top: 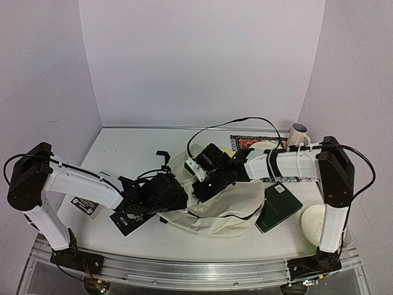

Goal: Pack the student bag
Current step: Pick up the lower front pocket of the student bag.

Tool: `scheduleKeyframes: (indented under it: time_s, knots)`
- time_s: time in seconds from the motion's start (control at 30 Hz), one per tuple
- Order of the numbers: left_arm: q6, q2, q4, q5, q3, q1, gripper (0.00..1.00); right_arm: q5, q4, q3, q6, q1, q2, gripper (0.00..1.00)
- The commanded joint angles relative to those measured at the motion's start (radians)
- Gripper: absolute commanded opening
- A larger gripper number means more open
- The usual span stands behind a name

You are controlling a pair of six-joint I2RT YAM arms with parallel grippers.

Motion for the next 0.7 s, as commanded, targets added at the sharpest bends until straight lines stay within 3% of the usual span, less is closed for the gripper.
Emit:
scheduleKeyframes:
  time_s: [0.0, 0.4, 0.67]
  knots:
    - [-0.021, 0.006, 0.037, 0.001, -0.013, -0.001, 0.63, 0.046, -0.040, 0.015, 0.004, 0.005, -0.109, 0.00]
    - [-0.029, 0.000, 0.142, 0.025, -0.046, -0.001, 0.61, 0.008, 0.033, -0.039, 0.032, 0.004, -0.186, 0.00]
    - [0.284, -0.080, 0.188, 0.062, -0.057, -0.007, 0.65, 0.007, 0.097, -0.076, 0.064, -0.004, -0.226, 0.00]
